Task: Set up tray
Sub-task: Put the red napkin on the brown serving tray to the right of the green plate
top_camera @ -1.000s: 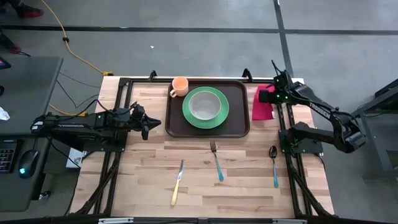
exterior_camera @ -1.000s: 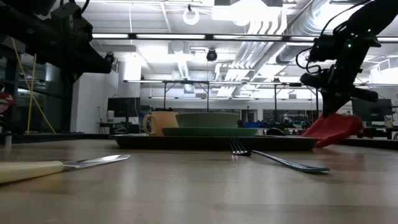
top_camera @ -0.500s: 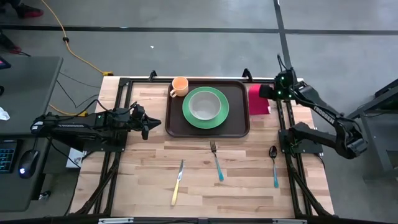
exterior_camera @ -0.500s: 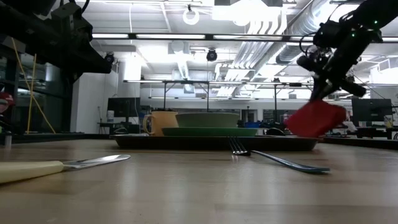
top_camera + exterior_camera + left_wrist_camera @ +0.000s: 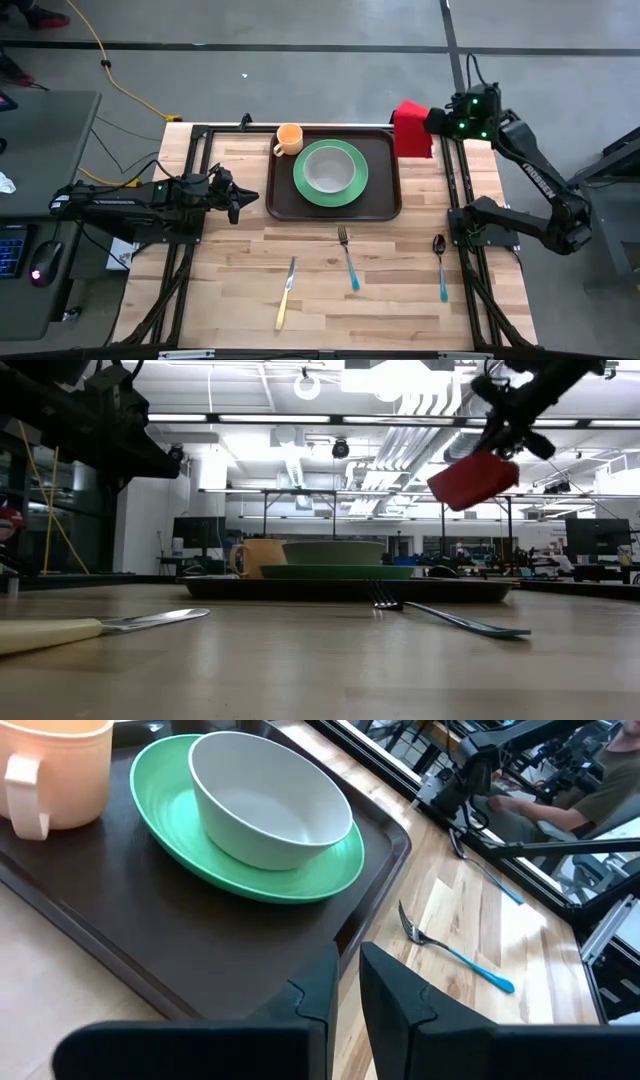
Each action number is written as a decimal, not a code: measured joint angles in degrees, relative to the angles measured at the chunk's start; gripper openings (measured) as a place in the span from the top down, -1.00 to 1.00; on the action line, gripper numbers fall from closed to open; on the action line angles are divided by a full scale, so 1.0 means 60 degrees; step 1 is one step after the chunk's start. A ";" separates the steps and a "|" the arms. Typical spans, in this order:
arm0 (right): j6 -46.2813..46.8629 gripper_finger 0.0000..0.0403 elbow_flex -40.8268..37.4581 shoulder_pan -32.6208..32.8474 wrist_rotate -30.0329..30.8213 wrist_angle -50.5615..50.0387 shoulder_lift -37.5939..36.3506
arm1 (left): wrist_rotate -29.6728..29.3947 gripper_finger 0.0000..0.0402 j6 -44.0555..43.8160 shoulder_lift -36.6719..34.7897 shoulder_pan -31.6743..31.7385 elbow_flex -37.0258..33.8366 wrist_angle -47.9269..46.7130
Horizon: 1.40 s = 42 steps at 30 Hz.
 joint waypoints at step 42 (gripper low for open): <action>0.1698 1.00 0.0450 0.4437 0.2470 -0.1391 0.2778 | -0.0092 0.62 0.0004 0.0000 0.0000 0.0000 -0.0007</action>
